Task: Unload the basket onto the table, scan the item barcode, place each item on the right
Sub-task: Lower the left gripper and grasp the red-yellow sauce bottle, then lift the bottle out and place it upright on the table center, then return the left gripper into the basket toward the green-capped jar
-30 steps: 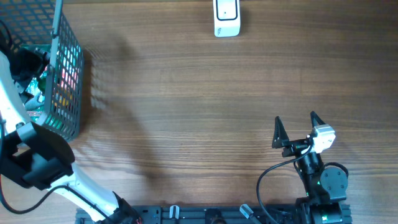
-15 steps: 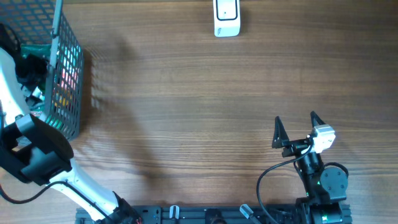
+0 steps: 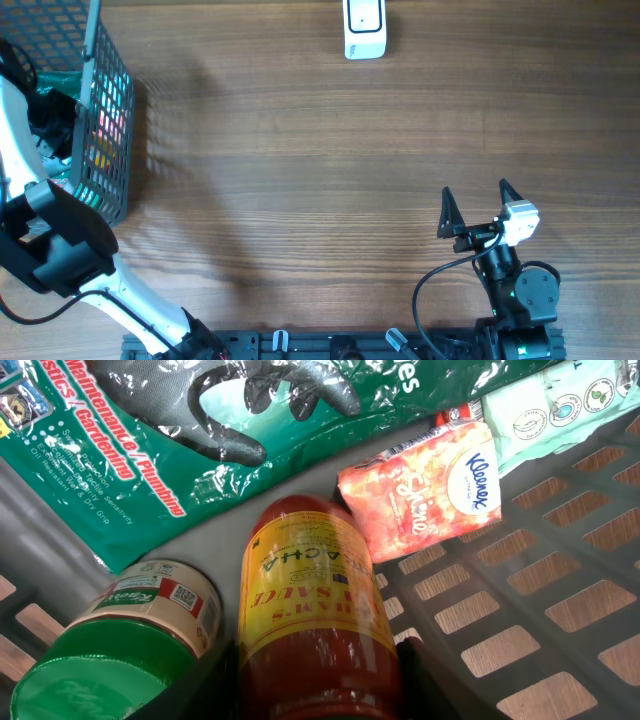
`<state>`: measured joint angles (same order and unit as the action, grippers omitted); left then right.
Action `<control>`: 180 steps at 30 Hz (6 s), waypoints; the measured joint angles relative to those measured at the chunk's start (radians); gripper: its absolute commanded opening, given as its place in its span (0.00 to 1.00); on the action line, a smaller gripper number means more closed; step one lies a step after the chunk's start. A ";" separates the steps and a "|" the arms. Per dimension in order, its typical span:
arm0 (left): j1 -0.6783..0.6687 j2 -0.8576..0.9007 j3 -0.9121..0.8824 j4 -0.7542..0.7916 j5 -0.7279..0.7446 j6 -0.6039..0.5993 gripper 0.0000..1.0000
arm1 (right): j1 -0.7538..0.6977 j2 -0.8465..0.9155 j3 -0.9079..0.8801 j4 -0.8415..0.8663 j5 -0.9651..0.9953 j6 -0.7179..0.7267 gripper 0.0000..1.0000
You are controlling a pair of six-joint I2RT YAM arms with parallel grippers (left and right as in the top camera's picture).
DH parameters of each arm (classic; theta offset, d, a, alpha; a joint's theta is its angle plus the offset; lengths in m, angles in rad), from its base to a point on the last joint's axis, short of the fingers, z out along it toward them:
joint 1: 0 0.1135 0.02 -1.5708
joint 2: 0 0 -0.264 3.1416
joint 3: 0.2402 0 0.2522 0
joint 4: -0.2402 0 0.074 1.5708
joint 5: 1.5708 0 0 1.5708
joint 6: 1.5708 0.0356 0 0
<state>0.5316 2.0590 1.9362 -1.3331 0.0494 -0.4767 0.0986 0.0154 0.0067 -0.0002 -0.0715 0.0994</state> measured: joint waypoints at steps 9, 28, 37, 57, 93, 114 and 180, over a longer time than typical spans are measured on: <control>0.000 0.000 0.000 -0.001 0.000 0.000 0.39 | 0.000 0.000 0.000 0.000 0.000 0.000 0.99; 0.000 -0.023 0.038 -0.006 0.002 0.000 0.38 | 0.000 0.000 0.000 0.000 0.000 0.000 1.00; 0.000 -0.175 0.046 0.007 0.002 0.000 0.38 | 0.000 0.000 0.000 0.000 0.000 0.000 1.00; 0.000 -0.580 0.048 0.202 0.059 -0.027 0.36 | 0.000 0.000 0.000 0.000 0.000 0.000 1.00; -0.809 -0.276 0.058 -0.142 0.015 -0.034 0.29 | 0.000 0.000 0.000 0.000 0.000 0.000 1.00; -0.951 -0.074 -0.120 0.031 -0.052 -0.082 0.30 | 0.000 0.000 0.000 0.000 0.000 0.000 1.00; 0.178 -0.302 0.132 -0.062 -0.050 -0.581 0.99 | 0.000 0.000 0.000 0.000 0.000 0.000 1.00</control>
<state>0.7097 1.7573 2.0682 -1.3949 -0.0010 -1.0580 0.0986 0.0154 0.0067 -0.0002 -0.0719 0.0994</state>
